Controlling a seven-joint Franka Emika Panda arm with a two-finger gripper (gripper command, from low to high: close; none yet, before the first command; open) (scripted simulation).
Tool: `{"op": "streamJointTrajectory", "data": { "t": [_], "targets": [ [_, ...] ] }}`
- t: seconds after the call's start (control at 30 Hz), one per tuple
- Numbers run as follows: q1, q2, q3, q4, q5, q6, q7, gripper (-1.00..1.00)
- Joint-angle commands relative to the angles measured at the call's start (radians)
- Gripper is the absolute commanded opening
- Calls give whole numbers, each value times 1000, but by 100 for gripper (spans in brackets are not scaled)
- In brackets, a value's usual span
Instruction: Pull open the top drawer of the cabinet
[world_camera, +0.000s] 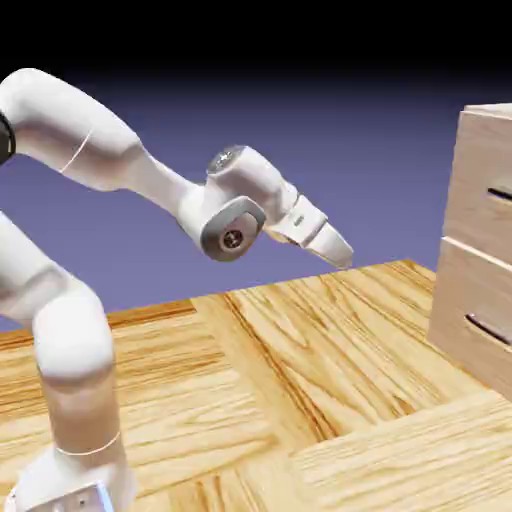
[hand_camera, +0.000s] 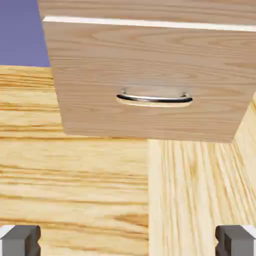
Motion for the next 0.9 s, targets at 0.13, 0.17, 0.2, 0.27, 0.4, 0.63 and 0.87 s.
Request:
{"op": "streamJointTrajectory", "data": {
  "t": [0.13,0.17,0.2,0.27,0.4,0.63,0.87],
  "targets": [
    [72,158,-133,92,218,-44,24,0],
    [86,190,-159,110,261,-52,29,0],
    [101,221,-186,128,304,-61,34,0],
    [130,284,-239,165,391,-79,43,0],
    [187,411,-345,238,565,-114,62,0],
    [288,632,-531,367,870,-175,96,0],
    [389,853,-716,495,1174,-236,129,0]
  ]
}}
